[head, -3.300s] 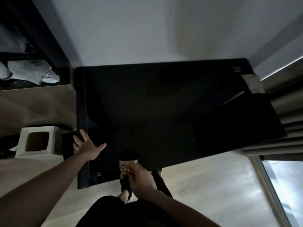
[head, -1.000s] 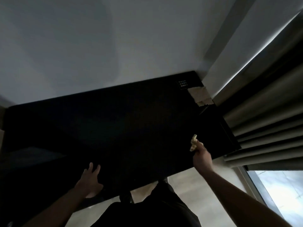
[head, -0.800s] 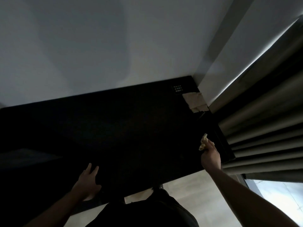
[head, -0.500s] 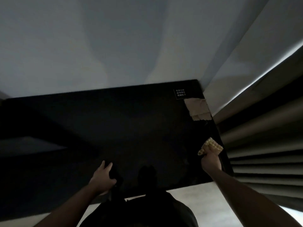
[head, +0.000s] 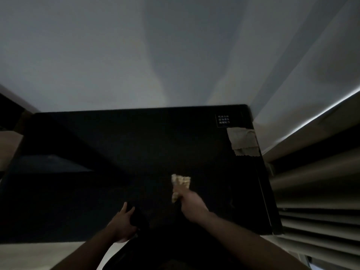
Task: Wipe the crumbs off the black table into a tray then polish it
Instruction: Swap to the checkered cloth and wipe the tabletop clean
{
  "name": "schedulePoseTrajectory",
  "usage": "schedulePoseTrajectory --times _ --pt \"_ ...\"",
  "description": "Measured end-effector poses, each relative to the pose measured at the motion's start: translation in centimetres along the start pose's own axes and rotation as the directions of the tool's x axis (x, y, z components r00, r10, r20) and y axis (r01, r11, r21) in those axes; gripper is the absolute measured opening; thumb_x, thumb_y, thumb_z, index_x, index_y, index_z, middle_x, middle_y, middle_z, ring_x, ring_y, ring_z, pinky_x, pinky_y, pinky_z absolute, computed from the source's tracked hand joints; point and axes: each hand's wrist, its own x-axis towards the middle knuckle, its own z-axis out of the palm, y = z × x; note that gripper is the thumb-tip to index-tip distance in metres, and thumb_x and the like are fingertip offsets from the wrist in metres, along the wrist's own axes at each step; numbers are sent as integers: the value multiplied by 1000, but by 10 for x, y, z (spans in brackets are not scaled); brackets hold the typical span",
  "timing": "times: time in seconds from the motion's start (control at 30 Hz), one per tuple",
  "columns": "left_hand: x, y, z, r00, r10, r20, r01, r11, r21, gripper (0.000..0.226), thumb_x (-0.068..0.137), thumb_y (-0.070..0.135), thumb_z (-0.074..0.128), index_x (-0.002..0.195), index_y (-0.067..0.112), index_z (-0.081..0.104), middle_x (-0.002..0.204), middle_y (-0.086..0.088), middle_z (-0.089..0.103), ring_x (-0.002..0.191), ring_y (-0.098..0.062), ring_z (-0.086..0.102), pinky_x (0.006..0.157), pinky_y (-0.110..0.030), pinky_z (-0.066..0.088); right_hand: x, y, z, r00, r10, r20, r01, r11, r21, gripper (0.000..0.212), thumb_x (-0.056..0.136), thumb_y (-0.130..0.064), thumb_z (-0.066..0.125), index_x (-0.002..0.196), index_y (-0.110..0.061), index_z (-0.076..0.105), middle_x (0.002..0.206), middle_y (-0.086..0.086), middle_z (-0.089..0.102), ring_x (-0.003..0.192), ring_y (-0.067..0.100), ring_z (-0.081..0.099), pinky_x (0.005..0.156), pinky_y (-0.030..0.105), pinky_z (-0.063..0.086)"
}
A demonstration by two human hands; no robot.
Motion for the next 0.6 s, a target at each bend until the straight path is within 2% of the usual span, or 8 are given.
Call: schedulePoseTrajectory --times 0.17,0.23,0.3,0.37,0.43,0.5,0.57,0.6 --pt "0 1 1 1000 5 0 -5 1000 30 95 85 44 61 159 23 7 165 -11 -19 151 -37 18 118 -38 34 -17 71 -92 898 72 -434 -97 995 -34 61 90 12 48 144 -16 59 150 9 57 138 30 54 114 35 39" --pt "1 1 3 1000 15 -5 -14 998 54 97 85 44 63 159 20 6 165 -14 -19 152 -39 13 121 -39 29 -28 105 -121 884 38 -465 -128 978 -164 56 87 14 46 139 2 60 151 21 52 144 40 45 118 41 32" --pt "-1 2 4 1000 11 -6 -11 998 69 97 87 44 63 160 20 5 164 -15 -19 152 -41 9 123 -40 25 -29 152 -130 896 -33 -444 -130 934 -333 46 83 0 44 119 16 68 140 34 57 141 48 43 119 46 30" --pt "-1 1 4 1000 25 -12 -24 998 62 96 87 44 62 160 21 5 165 -13 -20 153 -40 8 123 -40 25 -16 207 -126 913 -24 -408 -155 904 -399 55 97 -22 31 115 10 72 138 32 60 144 45 38 126 46 19" --pt "-2 -2 0 999 33 -5 -33 999 40 95 85 43 62 160 22 7 165 -9 -20 153 -37 12 120 -38 31 -12 211 -125 898 62 -436 -235 905 -355 63 106 -39 25 131 2 66 148 27 53 148 44 35 128 51 14" --pt "-2 -5 -4 999 45 -4 -45 999 5 91 85 38 63 160 22 13 166 -7 -18 152 -30 19 115 -33 37 -18 176 -130 820 315 -478 -435 886 -163 58 102 -35 51 152 -6 46 163 22 32 152 40 27 125 53 23" --pt "-4 -8 -5 998 58 -21 -59 998 -31 87 86 32 63 159 21 17 167 -6 -15 152 -25 23 113 -28 38 -19 148 -131 748 480 -459 -520 853 45 83 97 -32 66 163 -10 21 170 16 13 156 36 17 125 52 21" --pt "-6 -10 -6 998 58 -34 -59 997 -40 87 85 31 64 159 22 19 167 -6 -13 151 -23 25 114 -27 38 -14 145 -126 747 474 -466 -518 855 40 84 97 -33 65 163 -7 19 170 19 12 156 38 15 125 54 20"
